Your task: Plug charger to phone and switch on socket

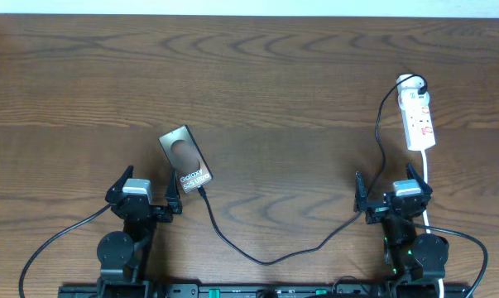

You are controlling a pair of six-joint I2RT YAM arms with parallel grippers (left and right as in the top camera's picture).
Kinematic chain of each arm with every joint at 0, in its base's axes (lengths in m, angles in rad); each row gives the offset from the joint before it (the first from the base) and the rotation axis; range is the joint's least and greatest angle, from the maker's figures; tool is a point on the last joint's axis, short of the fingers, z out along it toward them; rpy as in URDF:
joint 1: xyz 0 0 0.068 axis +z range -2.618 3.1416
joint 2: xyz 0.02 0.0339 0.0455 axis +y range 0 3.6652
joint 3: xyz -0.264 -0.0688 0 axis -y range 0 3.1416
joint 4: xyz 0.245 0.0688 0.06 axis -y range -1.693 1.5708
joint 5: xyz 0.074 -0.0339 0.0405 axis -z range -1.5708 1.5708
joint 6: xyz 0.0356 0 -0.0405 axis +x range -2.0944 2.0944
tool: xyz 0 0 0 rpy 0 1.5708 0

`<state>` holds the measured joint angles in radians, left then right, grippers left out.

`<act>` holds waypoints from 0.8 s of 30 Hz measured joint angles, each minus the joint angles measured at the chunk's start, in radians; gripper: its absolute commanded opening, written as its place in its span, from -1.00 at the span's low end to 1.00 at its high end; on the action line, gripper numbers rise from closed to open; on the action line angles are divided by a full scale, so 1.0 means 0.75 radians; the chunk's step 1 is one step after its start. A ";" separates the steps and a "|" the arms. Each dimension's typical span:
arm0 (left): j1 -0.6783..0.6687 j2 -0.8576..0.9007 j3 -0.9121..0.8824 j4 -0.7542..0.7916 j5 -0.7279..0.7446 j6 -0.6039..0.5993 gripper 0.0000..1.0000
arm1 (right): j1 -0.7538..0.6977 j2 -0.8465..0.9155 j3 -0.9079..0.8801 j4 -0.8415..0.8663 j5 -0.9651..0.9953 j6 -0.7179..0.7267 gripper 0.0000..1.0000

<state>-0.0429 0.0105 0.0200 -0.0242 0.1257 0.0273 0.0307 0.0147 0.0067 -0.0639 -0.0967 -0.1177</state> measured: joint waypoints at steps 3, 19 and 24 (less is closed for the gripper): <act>0.000 0.000 0.000 0.000 0.000 -0.001 0.79 | 0.000 0.000 0.000 0.000 0.000 0.000 0.99; 0.000 0.000 0.000 0.000 0.001 0.000 0.79 | 0.000 0.000 0.000 0.000 0.001 0.000 0.98; 0.000 0.000 0.000 0.000 0.001 0.000 0.79 | 0.000 0.000 0.000 0.000 0.001 0.000 0.98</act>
<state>-0.0429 0.0105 0.0200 -0.0242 0.1265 0.0273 0.0307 0.0147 0.0067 -0.0639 -0.0963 -0.1177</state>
